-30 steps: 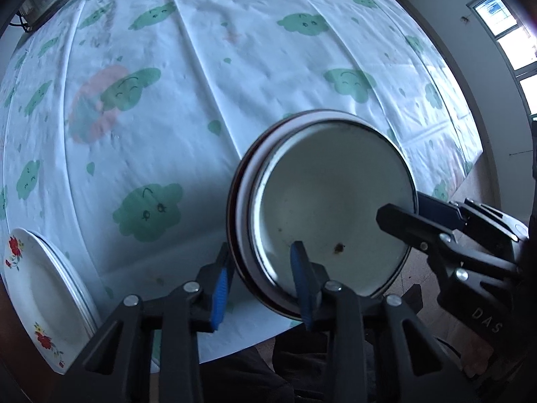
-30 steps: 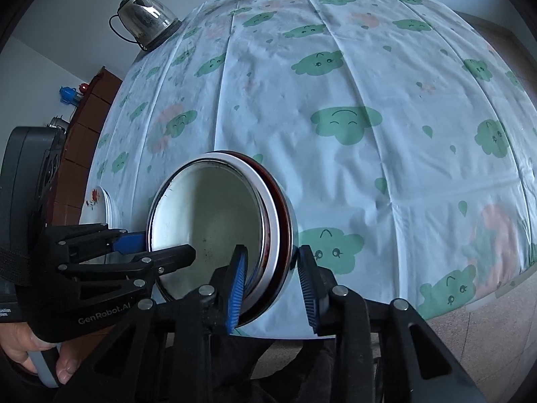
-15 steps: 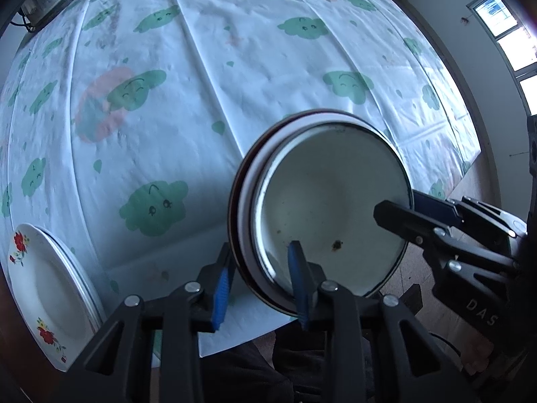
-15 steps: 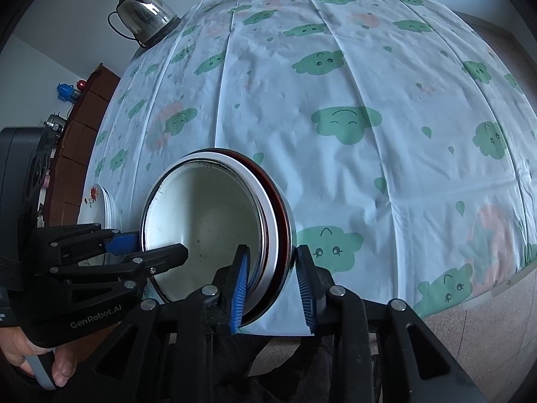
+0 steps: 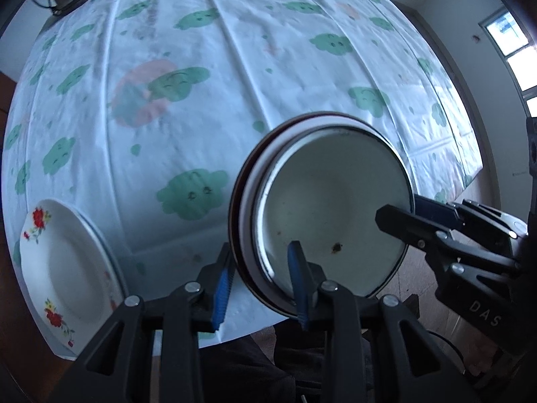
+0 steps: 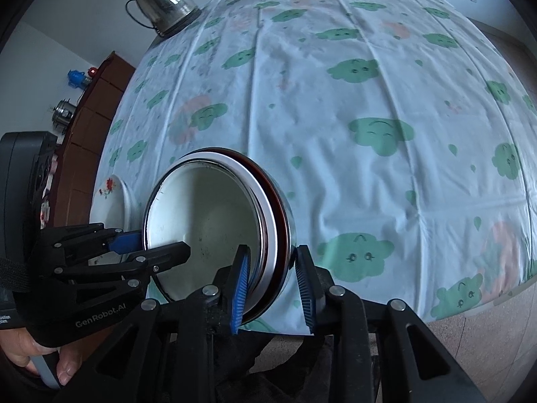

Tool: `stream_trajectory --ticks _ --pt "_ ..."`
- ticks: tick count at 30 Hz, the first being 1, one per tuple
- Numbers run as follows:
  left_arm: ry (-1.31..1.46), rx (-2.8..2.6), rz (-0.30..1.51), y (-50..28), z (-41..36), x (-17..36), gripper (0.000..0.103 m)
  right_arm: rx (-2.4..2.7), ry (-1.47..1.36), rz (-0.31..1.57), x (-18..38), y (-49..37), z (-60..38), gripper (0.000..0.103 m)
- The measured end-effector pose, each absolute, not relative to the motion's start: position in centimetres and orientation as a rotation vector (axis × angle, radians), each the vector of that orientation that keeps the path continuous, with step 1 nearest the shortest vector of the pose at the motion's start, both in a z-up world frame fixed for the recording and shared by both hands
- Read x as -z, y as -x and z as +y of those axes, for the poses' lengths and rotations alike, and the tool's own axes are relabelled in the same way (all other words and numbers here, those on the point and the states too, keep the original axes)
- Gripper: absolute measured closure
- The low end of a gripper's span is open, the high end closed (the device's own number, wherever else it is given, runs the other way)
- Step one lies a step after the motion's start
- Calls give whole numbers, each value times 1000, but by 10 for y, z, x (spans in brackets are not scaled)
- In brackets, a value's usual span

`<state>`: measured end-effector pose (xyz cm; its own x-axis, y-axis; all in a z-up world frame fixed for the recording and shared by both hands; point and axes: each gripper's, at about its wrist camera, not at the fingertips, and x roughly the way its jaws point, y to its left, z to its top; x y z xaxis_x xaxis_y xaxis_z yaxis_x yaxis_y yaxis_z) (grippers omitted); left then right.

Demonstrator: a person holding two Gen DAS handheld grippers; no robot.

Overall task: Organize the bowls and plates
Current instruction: 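Carry the nested bowl stack with the left tool over the red-flowered plate stack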

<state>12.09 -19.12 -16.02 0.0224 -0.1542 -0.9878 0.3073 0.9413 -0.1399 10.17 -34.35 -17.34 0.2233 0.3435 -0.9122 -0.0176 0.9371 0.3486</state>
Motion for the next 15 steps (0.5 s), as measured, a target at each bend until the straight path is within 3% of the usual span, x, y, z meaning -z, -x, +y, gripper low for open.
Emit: stream_trajectory --ticks 15 --pt "-28 249 1452 -115 -129 137 74 -380 -185 1341 160 -116 -280 73"
